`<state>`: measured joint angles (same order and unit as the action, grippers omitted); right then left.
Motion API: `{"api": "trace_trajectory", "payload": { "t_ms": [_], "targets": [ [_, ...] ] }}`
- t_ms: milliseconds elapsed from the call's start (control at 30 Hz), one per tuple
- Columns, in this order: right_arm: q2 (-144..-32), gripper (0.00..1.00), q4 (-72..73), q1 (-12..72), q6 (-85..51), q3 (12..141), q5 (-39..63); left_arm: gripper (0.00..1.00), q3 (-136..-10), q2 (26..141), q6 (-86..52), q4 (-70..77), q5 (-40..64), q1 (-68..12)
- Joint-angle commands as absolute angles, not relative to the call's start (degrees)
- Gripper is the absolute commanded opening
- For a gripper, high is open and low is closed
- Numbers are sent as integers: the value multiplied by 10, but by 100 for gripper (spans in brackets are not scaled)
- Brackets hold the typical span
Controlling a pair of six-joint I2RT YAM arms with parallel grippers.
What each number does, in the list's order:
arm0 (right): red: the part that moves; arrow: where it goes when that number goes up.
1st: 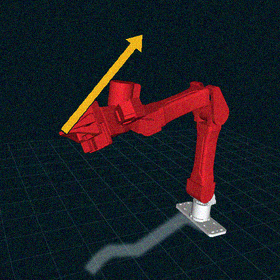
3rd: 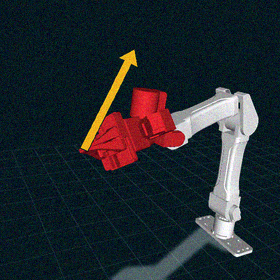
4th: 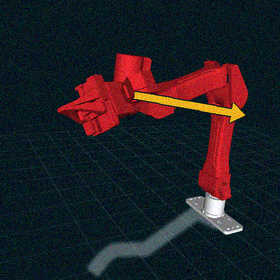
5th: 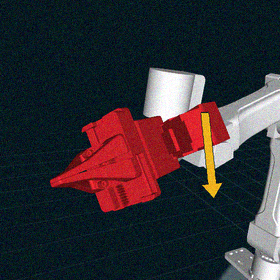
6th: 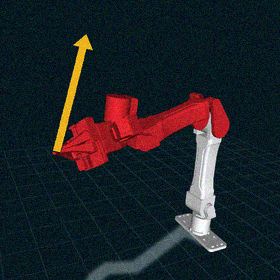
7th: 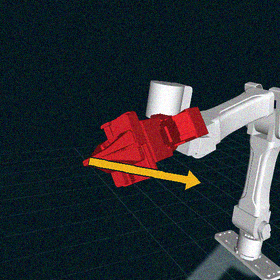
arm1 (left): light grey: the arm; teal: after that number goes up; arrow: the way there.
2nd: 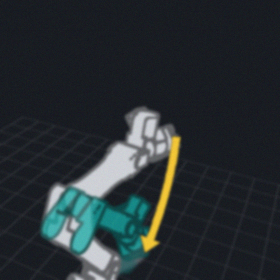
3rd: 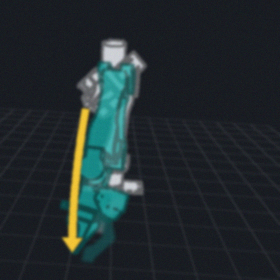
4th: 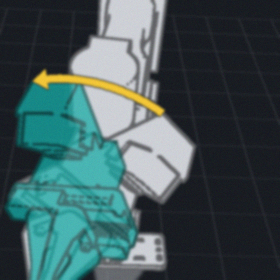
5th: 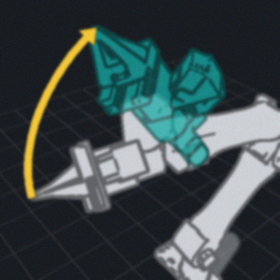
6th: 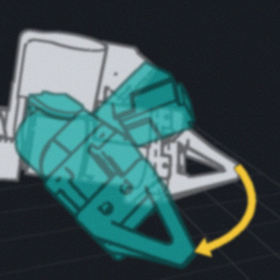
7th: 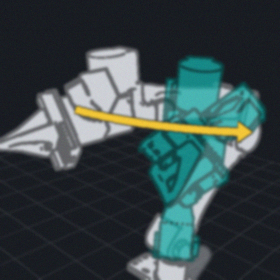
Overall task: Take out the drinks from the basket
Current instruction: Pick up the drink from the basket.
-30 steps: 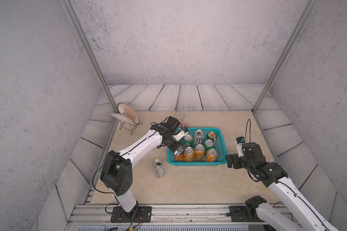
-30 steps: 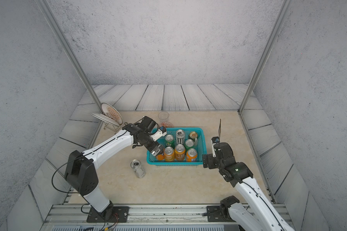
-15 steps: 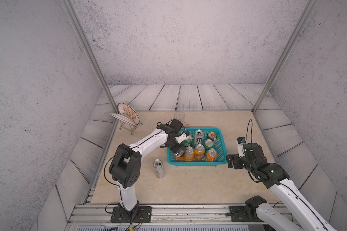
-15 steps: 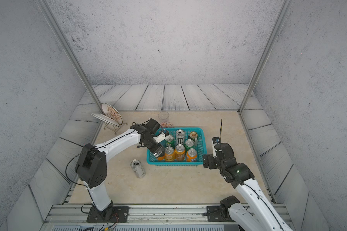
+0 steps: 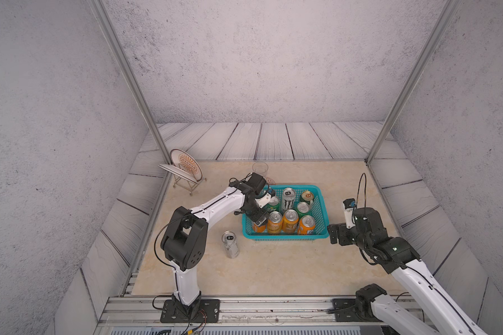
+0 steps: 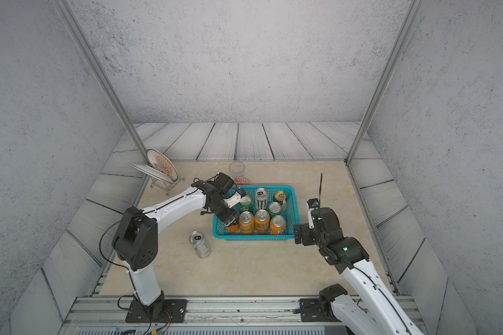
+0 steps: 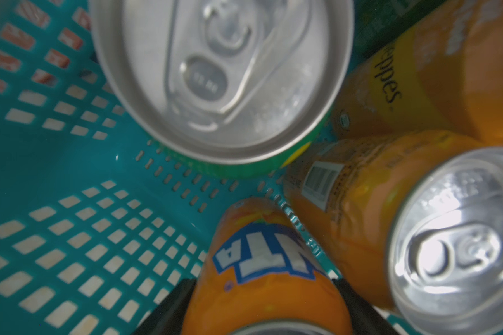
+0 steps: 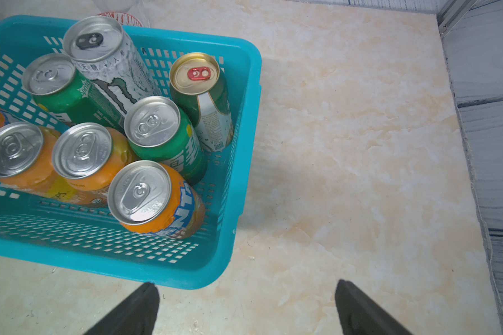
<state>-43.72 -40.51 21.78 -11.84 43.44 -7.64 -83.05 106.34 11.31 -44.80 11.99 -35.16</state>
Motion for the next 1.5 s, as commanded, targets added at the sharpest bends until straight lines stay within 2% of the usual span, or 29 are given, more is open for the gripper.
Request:
{"api": "trace_trajectory", "payload": {
  "t_ms": [0, 400, 867, 1467],
  "targets": [
    [-429, 99, -416, 216, -120, 451, -77, 71, -832, 1061, 108, -464, 113, -355],
    [-431, 99, -421, 215, -113, 458, -83, 70, -824, 987, 95, -488, 73, -370],
    [-430, 99, -424, 217, -111, 463, -84, 70, -871, 889, 71, -558, 33, -408],
    [-437, 99, -417, 216, -110, 463, -83, 71, -932, 783, 12, -644, -21, -529]
  ]
}}
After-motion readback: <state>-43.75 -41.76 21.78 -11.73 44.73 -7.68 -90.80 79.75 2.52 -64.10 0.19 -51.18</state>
